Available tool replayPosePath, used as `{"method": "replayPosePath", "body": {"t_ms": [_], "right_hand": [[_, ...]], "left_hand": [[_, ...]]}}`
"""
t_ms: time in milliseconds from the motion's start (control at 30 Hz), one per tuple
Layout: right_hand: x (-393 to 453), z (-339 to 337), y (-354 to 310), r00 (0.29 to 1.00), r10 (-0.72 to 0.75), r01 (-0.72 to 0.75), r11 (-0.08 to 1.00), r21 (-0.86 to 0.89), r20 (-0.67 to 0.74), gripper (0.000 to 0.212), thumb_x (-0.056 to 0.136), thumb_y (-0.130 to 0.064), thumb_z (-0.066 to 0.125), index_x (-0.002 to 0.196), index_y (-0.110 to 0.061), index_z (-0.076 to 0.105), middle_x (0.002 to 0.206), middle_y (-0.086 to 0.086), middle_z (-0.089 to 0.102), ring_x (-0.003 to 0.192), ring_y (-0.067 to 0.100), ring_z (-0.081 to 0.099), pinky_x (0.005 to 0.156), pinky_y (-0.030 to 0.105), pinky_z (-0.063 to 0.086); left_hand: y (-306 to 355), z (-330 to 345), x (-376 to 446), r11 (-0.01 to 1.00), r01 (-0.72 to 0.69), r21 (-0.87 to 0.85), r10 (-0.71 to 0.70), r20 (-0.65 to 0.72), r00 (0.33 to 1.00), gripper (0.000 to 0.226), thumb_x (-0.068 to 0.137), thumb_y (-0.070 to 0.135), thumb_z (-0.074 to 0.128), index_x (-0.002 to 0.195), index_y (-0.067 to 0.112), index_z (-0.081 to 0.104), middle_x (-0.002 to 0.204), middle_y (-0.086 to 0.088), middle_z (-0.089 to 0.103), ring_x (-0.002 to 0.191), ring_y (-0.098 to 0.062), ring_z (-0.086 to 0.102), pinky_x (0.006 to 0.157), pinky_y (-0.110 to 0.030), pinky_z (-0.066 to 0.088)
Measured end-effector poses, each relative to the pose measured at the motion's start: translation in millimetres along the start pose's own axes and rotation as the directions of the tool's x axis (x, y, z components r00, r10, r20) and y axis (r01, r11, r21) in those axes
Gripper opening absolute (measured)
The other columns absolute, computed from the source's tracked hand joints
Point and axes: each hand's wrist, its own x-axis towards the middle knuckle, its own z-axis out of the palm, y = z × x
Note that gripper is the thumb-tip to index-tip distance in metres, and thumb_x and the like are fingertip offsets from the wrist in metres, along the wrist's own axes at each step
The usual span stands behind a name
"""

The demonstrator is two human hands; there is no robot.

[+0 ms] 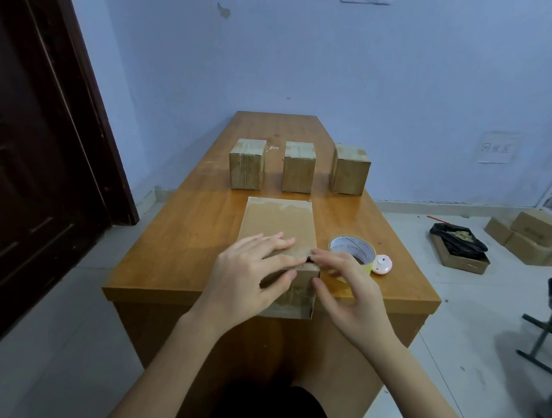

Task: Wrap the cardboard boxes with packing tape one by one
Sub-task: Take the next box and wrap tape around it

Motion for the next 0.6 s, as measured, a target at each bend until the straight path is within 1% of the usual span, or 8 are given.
{"method": "replayPosePath", "body": {"t_ms": [67, 200, 267, 333, 400, 500, 567, 600], "right_hand": [[-0.5, -1.1, 0.2, 0.999, 0.047, -0.047, 0.999, 0.013, 0.009, 0.037, 0.085, -0.018, 0.064, 0.121, -0.012, 0.059, 0.112, -0.003, 0.065, 0.1, 0.007, 0.06, 0.083, 0.027, 0.052], [1.7, -2.2, -1.9, 0.995, -0.007, 0.019, 0.991, -0.132, 0.095, 0.042, 0.089, -0.031, 0.055, 0.126, -0.011, 0.06, 0.122, -0.003, 0.058, 0.11, 0.006, 0.054, 0.088, 0.023, 0.05], [3.3, -1.8, -2.3, 0.994, -0.023, 0.041, 0.984, -0.171, 0.106, 0.041, 0.09, -0.031, 0.053, 0.124, -0.01, 0.062, 0.122, 0.0, 0.058, 0.111, 0.007, 0.054, 0.089, 0.021, 0.049], [3.9, -2.2, -1.6, 0.994, -0.034, 0.051, 0.985, -0.165, 0.103, 0.039, 0.09, -0.029, 0.053, 0.122, -0.01, 0.064, 0.121, 0.001, 0.058, 0.11, 0.009, 0.054, 0.089, 0.022, 0.048], [4.6, -4.3, -1.3, 0.993, -0.054, 0.071, 0.985, -0.157, 0.106, 0.037, 0.09, -0.028, 0.054, 0.12, -0.01, 0.065, 0.119, 0.002, 0.059, 0.107, 0.012, 0.057, 0.087, 0.025, 0.05], [7.9, -8.2, -0.7, 0.986, -0.104, 0.129, 0.972, -0.196, 0.13, 0.035, 0.089, -0.028, 0.056, 0.118, -0.01, 0.067, 0.117, 0.003, 0.061, 0.103, 0.015, 0.059, 0.083, 0.03, 0.053], [10.5, -13.9, 2.1, 0.985, -0.112, 0.131, 0.981, -0.142, 0.131, 0.031, 0.086, -0.027, 0.062, 0.109, -0.008, 0.068, 0.115, 0.003, 0.062, 0.104, 0.015, 0.06, 0.084, 0.033, 0.053], [12.5, -18.8, 4.8, 0.99, -0.083, 0.094, 0.991, -0.091, 0.113, 0.03, 0.084, -0.028, 0.067, 0.105, -0.008, 0.065, 0.116, 0.002, 0.061, 0.106, 0.015, 0.059, 0.086, 0.035, 0.052]], "left_hand": [[0.0, 1.8, -0.2, 1.0, -0.007, 0.007, 0.007, -0.023, 1.0, 0.025, 0.09, 0.036, 0.053, 0.107, 0.028, 0.07, 0.119, 0.005, 0.064, 0.117, -0.01, 0.055, 0.101, -0.034, 0.041], [0.1, 1.5, -0.5, 1.0, 0.007, 0.01, -0.007, -0.037, 0.999, 0.027, 0.09, 0.037, 0.054, 0.111, 0.028, 0.068, 0.119, 0.006, 0.064, 0.117, -0.009, 0.055, 0.101, -0.032, 0.041], [2.3, -0.2, 0.1, 0.999, 0.041, 0.017, -0.04, -0.034, 0.999, 0.036, 0.089, 0.04, 0.052, 0.12, 0.026, 0.062, 0.12, 0.006, 0.063, 0.117, -0.008, 0.054, 0.102, -0.032, 0.04], [5.1, -1.8, 0.7, 0.997, 0.056, 0.058, -0.055, -0.019, 0.998, 0.042, 0.089, 0.043, 0.049, 0.126, 0.025, 0.058, 0.12, 0.006, 0.064, 0.115, -0.008, 0.055, 0.101, -0.031, 0.038], [6.9, -1.9, 1.0, 0.995, 0.036, 0.095, -0.037, 0.01, 0.999, 0.04, 0.09, 0.045, 0.047, 0.122, 0.026, 0.061, 0.12, 0.006, 0.063, 0.116, -0.01, 0.055, 0.101, -0.03, 0.035], [6.7, -0.7, 0.9, 0.996, 0.042, 0.082, -0.042, -0.003, 0.999, 0.035, 0.091, 0.045, 0.048, 0.116, 0.029, 0.065, 0.118, 0.006, 0.064, 0.115, -0.011, 0.056, 0.1, -0.029, 0.038], [6.7, 0.3, 1.1, 0.996, 0.035, 0.084, -0.035, -0.006, 0.999, 0.032, 0.091, 0.044, 0.049, 0.116, 0.032, 0.065, 0.117, 0.006, 0.065, 0.115, -0.011, 0.056, 0.098, -0.031, 0.041], [6.4, 0.6, 1.2, 0.996, 0.027, 0.086, -0.027, -0.002, 1.0, 0.03, 0.092, 0.043, 0.049, 0.116, 0.034, 0.064, 0.117, 0.006, 0.065, 0.115, -0.012, 0.057, 0.098, -0.031, 0.041]]}}
